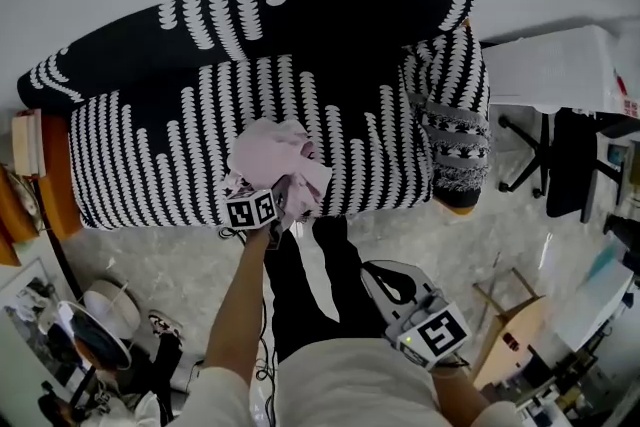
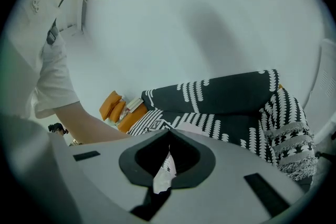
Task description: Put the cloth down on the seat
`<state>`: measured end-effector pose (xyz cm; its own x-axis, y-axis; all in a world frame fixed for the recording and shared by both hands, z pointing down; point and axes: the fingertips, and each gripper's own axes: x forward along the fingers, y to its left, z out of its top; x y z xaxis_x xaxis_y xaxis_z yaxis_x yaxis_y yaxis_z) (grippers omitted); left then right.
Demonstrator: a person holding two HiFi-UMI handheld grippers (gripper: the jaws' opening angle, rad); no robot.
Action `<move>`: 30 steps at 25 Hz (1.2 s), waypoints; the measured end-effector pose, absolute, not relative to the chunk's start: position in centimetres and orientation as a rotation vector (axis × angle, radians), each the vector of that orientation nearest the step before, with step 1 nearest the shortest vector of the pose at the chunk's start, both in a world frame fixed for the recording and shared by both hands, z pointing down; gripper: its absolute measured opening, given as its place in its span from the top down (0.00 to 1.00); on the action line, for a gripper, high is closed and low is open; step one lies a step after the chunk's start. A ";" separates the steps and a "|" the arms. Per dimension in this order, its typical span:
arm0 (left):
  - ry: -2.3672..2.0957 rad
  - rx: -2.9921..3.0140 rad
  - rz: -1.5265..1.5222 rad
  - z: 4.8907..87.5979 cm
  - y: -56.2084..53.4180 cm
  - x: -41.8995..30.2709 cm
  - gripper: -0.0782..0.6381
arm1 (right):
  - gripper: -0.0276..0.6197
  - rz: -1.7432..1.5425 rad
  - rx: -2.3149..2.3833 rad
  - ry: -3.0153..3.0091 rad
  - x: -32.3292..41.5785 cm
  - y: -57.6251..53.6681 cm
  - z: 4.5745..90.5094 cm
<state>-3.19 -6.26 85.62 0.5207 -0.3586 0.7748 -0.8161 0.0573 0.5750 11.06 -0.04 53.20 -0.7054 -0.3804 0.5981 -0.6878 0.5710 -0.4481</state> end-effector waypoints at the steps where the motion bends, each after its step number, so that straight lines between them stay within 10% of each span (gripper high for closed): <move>1: -1.048 1.532 0.474 86.1 -6.2 -3.3 0.69 | 0.95 0.948 0.855 -2.365 11.1 0.0 53.3; 30: -1.069 1.390 0.511 90.8 -4.7 -3.7 0.42 | 0.95 0.966 0.811 -2.345 10.4 1.4 54.2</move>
